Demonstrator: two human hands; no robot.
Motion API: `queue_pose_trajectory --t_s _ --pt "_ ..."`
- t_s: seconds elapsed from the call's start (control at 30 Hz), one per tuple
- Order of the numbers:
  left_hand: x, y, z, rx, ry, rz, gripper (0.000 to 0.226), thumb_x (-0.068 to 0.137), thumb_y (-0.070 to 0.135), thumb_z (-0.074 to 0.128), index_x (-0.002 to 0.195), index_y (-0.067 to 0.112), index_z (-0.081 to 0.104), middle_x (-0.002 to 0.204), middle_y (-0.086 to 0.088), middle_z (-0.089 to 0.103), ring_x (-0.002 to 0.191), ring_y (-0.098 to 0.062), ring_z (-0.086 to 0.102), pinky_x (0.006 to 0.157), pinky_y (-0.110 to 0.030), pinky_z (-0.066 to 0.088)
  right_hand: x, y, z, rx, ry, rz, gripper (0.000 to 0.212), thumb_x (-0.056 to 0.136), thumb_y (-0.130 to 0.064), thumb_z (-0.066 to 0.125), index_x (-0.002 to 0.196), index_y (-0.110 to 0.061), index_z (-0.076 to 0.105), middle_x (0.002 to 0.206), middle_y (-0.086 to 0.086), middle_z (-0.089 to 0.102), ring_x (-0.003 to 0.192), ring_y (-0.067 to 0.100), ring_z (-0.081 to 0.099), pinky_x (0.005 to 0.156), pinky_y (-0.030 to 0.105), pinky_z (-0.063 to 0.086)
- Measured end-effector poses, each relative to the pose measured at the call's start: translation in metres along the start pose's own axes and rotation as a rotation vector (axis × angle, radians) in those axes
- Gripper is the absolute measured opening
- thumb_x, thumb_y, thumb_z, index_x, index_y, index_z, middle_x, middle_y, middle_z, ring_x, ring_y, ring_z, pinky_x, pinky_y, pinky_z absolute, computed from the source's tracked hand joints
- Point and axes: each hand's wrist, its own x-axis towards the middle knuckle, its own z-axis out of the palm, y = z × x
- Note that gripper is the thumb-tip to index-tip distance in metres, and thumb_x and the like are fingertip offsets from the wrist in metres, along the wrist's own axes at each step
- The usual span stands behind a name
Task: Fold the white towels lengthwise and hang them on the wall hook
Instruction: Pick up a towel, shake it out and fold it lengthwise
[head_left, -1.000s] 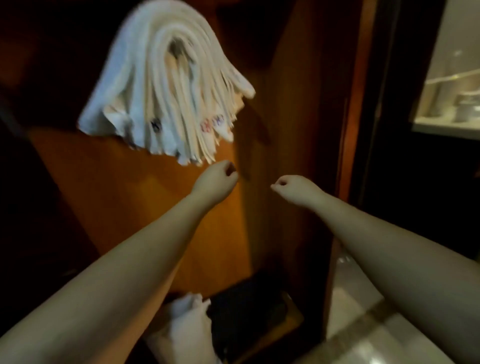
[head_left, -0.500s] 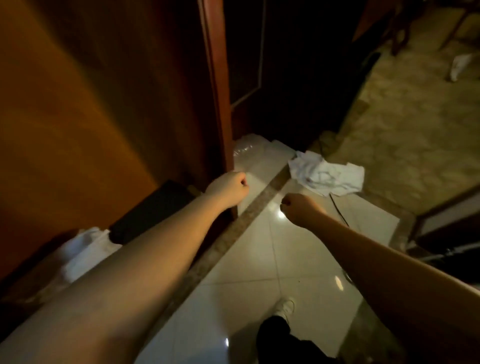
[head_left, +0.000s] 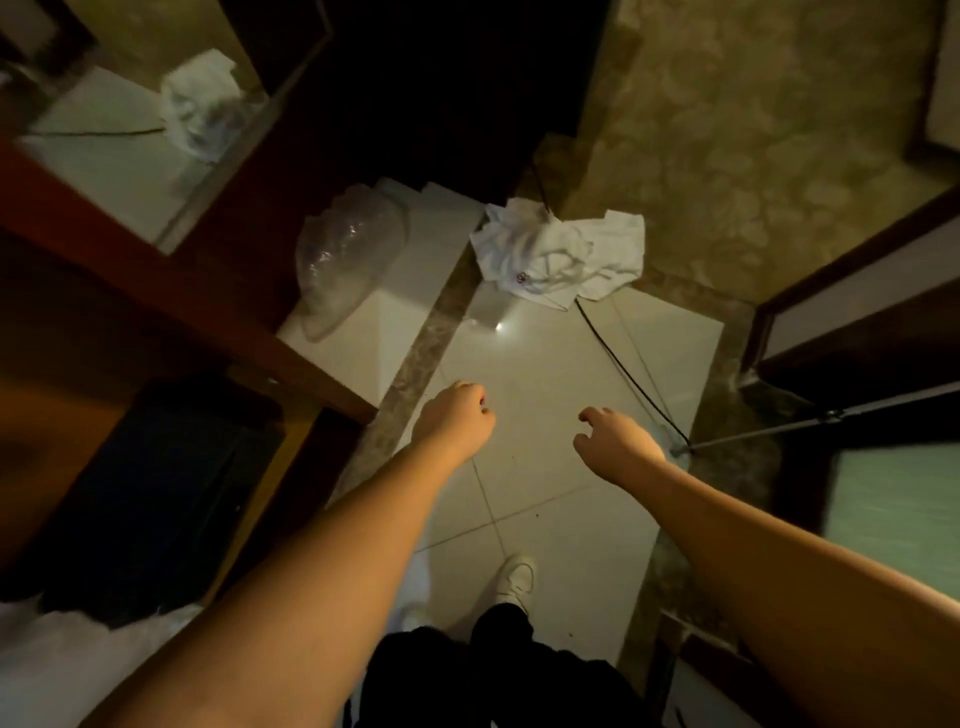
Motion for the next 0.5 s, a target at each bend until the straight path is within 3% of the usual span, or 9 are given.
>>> queue_pose_trajectory --t_s 0.17,0.5 --pt "0.103 0.013 0.027 0.014 0.003 0.03 0.029 0.099 0.024 0.049 0.124 0.014 0.059 0.133 -0.005 0.057 0.11 -0.028 0.058 0.078 -0.033 0.039 0.089 0.024 0.001 0.002 0.043 0.035 0.052 0.098 -0.03 0.049 0.148 -0.019 0.043 0.149 0.007 0.049 0.131 0.03 0.049 0.1 0.04 0.042" --pt "0.332 0.005 0.067 0.096 -0.087 0.146 0.036 0.098 0.022 0.048 0.132 0.01 0.054 0.134 -0.011 0.055 0.119 -0.032 0.054 0.097 -0.041 0.042 0.291 0.042 0.013 0.035 0.002 0.161 0.058 0.101 -0.031 0.048 0.155 -0.019 0.031 0.156 0.007 0.04 0.138 0.031 0.042 0.108 0.041 0.038"
